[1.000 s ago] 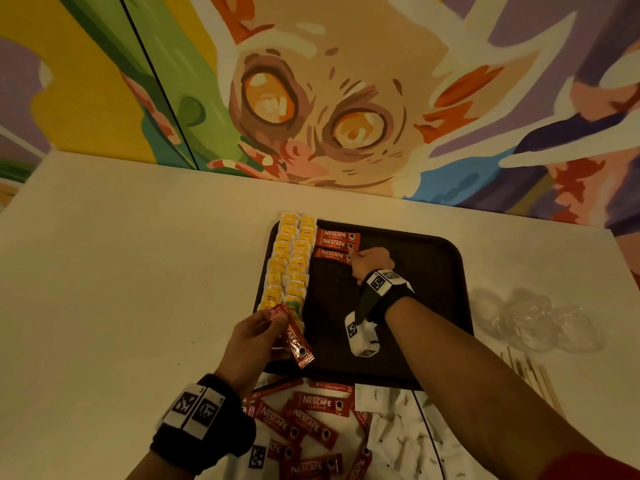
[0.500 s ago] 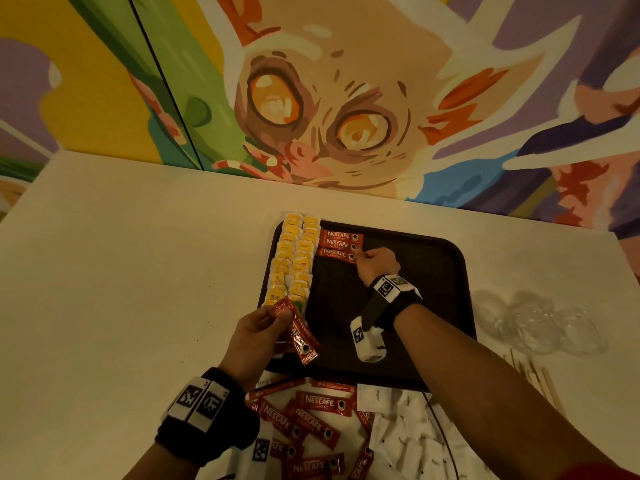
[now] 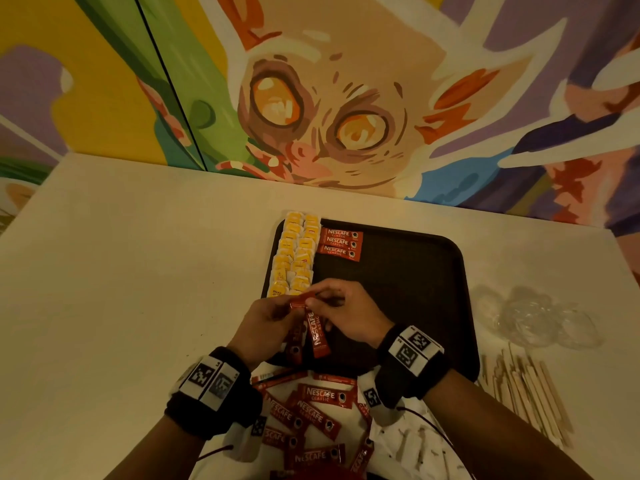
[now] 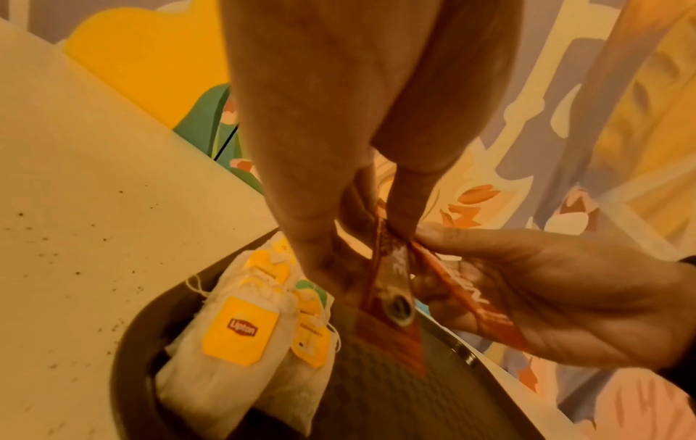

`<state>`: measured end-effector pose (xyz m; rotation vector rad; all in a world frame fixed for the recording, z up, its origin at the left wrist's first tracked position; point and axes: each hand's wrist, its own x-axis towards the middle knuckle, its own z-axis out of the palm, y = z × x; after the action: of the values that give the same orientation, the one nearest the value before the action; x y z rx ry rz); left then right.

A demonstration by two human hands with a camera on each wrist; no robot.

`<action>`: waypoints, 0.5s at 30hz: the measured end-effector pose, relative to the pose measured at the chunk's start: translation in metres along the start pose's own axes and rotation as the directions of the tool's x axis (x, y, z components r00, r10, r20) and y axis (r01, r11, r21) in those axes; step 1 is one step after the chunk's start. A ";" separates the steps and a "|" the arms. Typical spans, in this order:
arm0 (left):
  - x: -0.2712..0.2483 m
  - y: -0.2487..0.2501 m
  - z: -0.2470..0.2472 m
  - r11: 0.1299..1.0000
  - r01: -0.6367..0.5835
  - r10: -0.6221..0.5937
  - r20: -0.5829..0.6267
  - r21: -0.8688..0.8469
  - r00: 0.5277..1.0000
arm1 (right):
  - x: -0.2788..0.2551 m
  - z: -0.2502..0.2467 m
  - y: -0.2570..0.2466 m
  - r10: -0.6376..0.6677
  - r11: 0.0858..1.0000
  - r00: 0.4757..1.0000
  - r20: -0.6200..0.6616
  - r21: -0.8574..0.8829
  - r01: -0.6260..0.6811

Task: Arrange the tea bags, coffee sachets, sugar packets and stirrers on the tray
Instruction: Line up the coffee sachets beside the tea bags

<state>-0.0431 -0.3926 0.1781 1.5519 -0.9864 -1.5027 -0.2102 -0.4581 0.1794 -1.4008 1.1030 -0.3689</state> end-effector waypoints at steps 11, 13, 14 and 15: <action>-0.004 0.003 -0.003 0.986 0.104 -0.114 -0.079 -0.127 0.990 | -0.009 -0.011 -0.002 0.136 0.862 0.946 -0.294 0.506 0.034; -0.003 0.006 -0.003 0.996 0.028 -0.039 -0.138 -0.080 0.990 | -0.011 -0.012 -0.002 0.165 0.805 0.945 -0.282 0.592 0.036; -0.001 0.007 -0.003 0.999 -0.012 0.003 -0.177 -0.049 0.984 | -0.012 -0.011 -0.002 0.167 0.794 0.950 -0.265 0.607 0.029; 0.001 0.007 -0.004 0.999 -0.045 0.041 -0.216 -0.015 0.976 | -0.013 -0.010 -0.001 0.162 0.796 0.955 -0.250 0.605 0.023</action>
<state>-0.0389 -0.3962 0.1846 1.6298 -0.8715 -1.2794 -0.2242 -0.4545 0.1872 -0.7415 1.1333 -0.8181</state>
